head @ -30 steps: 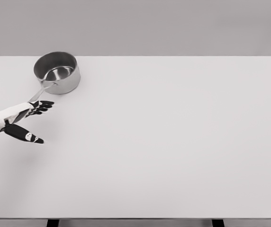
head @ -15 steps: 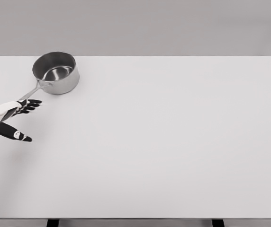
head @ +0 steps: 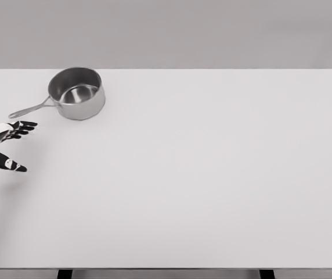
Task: Rotate pot handle
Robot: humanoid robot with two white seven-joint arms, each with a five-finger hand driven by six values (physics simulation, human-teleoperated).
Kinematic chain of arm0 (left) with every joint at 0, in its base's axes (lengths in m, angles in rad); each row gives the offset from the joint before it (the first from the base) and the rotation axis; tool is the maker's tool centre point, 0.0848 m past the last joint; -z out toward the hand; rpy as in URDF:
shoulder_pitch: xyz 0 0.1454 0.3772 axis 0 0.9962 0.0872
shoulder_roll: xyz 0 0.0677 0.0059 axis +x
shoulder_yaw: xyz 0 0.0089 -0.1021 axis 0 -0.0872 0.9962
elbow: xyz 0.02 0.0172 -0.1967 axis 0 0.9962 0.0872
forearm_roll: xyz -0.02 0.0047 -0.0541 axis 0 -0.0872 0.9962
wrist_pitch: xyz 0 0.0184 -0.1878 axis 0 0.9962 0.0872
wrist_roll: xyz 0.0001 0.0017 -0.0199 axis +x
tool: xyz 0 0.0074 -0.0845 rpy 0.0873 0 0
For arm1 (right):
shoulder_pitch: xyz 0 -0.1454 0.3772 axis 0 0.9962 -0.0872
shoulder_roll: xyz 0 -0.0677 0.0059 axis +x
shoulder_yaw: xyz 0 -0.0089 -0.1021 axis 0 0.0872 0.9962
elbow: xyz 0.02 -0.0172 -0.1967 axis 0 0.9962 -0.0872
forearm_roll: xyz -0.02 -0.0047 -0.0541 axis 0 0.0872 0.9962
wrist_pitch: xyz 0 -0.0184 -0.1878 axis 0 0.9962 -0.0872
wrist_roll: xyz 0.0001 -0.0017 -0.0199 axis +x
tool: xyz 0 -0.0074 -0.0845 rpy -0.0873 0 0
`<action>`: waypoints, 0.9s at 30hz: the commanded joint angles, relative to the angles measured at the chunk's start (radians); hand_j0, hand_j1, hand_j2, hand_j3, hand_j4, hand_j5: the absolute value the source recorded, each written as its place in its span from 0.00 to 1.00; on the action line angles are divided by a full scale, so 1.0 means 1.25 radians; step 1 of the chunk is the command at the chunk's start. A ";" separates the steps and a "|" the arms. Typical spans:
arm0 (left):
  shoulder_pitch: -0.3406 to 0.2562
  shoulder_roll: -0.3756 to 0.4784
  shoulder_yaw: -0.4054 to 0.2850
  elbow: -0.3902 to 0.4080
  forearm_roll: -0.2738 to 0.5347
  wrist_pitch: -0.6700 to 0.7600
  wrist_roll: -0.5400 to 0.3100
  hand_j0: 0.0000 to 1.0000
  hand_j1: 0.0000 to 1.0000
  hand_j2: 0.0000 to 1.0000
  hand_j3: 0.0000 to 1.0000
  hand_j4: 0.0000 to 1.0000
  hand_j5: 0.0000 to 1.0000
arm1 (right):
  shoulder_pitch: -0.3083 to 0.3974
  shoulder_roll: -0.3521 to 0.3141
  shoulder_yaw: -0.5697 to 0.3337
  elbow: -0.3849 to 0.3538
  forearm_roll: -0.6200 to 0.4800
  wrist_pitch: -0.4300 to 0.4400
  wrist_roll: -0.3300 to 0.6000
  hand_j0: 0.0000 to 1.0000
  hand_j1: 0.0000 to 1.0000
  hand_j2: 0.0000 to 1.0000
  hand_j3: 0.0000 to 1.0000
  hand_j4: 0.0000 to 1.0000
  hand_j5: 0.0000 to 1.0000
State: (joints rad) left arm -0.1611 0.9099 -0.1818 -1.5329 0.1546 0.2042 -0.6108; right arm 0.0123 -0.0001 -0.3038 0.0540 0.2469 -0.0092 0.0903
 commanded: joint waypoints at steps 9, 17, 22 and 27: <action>-0.002 0.007 -0.001 -0.009 -0.005 -0.001 0.000 1.00 1.00 1.00 1.00 1.00 1.00 | 0.000 0.000 0.000 0.000 0.000 0.000 0.000 1.00 1.00 1.00 1.00 1.00 1.00; 0.001 0.076 -0.010 -0.071 0.019 0.002 0.000 1.00 1.00 1.00 1.00 1.00 1.00 | 0.000 0.000 0.000 0.001 0.000 0.000 0.000 1.00 1.00 1.00 1.00 1.00 1.00; -0.002 0.129 -0.036 -0.076 0.078 0.061 0.000 1.00 1.00 1.00 1.00 1.00 1.00 | 0.000 0.000 0.000 0.000 0.000 0.000 0.000 1.00 1.00 1.00 1.00 1.00 1.00; -0.011 0.125 -0.037 -0.087 0.076 0.083 0.000 1.00 1.00 1.00 1.00 1.00 1.00 | 0.000 0.000 0.000 0.000 0.000 0.000 0.000 1.00 1.00 1.00 1.00 1.00 1.00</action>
State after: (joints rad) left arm -0.1764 1.0656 -0.2266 -1.6366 0.2465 0.3000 -0.6110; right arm 0.0123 -0.0001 -0.3038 0.0541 0.2469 -0.0092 0.0903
